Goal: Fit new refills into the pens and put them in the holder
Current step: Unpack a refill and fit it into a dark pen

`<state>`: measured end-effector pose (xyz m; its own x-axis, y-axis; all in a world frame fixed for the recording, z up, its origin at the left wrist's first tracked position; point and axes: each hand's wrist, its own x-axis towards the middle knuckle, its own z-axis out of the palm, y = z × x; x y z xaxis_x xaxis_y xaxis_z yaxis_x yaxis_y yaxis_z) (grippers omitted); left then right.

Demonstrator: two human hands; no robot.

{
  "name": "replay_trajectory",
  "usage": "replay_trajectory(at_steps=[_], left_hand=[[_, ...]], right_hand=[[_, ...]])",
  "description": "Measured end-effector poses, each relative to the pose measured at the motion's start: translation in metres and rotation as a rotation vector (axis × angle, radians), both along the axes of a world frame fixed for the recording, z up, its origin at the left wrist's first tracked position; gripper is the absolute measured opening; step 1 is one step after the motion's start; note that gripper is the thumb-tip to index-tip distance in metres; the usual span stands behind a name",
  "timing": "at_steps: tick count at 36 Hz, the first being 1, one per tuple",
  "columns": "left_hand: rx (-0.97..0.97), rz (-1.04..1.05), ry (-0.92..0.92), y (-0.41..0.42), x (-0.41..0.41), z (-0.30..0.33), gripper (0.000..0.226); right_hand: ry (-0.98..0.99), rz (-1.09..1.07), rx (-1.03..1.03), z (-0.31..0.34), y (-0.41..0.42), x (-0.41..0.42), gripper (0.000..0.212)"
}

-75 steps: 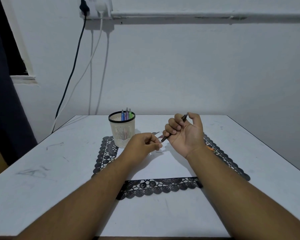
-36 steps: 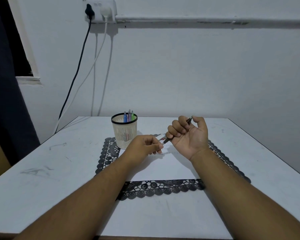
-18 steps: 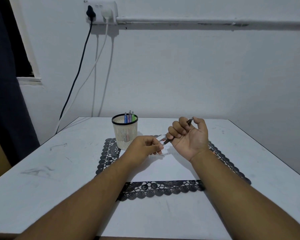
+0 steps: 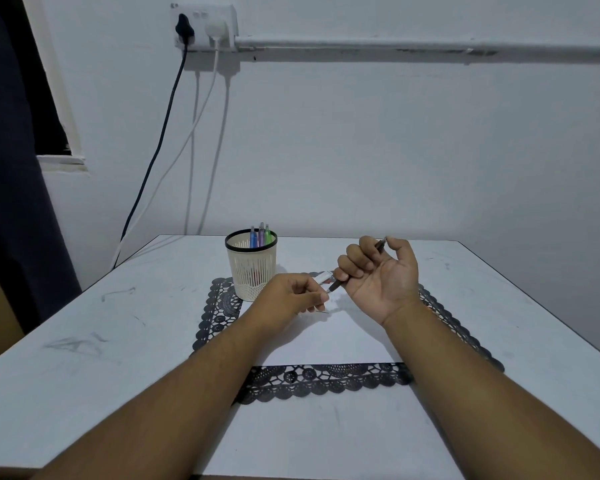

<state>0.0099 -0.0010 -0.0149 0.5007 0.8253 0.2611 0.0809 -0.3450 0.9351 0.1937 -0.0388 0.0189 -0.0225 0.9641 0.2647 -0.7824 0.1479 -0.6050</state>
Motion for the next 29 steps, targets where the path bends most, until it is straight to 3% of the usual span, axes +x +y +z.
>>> replay_trajectory(at_steps=[16, 29], left_hand=[[0.018, 0.009, 0.009, 0.0015, -0.0012, 0.0012, 0.007], [0.004, -0.046, -0.056, 0.0015, -0.0036, 0.0034, 0.006]], right_hand=[[0.028, -0.025, 0.001, -0.0002, -0.0014, -0.0007, 0.035], [0.191, 0.021, -0.031, -0.0048, 0.0016, 0.0022, 0.041]])
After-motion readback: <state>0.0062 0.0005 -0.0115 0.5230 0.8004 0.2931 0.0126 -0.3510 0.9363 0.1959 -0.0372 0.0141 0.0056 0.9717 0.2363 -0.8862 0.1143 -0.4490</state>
